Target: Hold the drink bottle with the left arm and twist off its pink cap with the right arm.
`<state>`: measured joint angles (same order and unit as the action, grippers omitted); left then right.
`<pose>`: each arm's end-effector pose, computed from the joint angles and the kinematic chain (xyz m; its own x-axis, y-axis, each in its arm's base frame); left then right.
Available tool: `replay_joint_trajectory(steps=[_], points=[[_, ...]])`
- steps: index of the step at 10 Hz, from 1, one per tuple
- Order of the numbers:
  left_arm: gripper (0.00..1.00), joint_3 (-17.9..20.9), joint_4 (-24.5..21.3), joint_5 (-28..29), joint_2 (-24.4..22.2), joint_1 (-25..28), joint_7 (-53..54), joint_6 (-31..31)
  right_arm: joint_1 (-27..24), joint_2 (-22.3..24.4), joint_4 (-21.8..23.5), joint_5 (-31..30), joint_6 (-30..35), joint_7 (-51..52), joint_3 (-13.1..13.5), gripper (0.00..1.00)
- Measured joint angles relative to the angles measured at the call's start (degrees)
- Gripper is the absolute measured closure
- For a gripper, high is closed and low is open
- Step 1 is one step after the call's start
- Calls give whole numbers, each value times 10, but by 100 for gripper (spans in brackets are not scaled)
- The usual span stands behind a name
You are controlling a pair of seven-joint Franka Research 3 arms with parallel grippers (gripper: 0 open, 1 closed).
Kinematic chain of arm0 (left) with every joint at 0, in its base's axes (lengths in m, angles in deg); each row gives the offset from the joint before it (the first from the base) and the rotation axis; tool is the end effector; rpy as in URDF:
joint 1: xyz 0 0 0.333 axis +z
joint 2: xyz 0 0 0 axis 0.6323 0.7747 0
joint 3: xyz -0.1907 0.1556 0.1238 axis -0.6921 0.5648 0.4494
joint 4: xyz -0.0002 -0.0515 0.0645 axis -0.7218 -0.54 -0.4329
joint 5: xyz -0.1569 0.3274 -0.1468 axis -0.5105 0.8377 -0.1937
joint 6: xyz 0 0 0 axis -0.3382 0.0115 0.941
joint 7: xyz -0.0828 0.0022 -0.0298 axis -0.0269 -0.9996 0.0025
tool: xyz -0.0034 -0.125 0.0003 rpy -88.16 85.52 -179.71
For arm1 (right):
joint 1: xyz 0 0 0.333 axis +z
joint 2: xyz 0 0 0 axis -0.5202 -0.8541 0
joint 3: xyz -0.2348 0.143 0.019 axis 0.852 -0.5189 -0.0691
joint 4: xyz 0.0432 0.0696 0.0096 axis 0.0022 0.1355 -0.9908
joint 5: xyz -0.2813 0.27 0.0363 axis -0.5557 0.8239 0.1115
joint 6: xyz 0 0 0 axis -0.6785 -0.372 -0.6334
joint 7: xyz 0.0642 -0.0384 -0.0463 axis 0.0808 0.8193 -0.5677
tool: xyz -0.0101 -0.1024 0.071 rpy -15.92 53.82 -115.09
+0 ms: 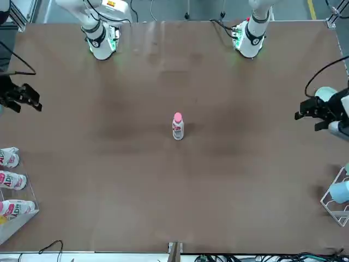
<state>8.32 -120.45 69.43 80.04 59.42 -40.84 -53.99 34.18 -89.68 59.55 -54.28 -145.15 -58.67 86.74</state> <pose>0.6178 -0.0030 0.5035 0.9108 -0.4111 0.0368 -0.4027 -0.8654 0.2983 0.5711 -0.0038 0.5773 0.9986 0.0415 0.0320 0.0416 -0.9991 -0.0045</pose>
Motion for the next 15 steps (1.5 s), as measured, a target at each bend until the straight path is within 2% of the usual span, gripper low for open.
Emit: replay_joint_trajectory(steps=[2,5,8,12,15], points=[[0,2,-4,-59,60,2,132,-39,16,0,3,2,-6,-20,-1,17],[0,3,-9,-166,159,3,339,-109,78,-11,7,3,-30,-111,-4,18],[0,-3,-66,-275,204,-13,583,-200,134,-27,8,15,-47,-187,-5,18],[0,-21,-84,-360,253,-51,783,-223,202,-47,8,16,-63,-275,-6,18],[1,-21,-100,-480,345,-54,974,-225,270,-74,10,16,-88,-383,-6,18]])
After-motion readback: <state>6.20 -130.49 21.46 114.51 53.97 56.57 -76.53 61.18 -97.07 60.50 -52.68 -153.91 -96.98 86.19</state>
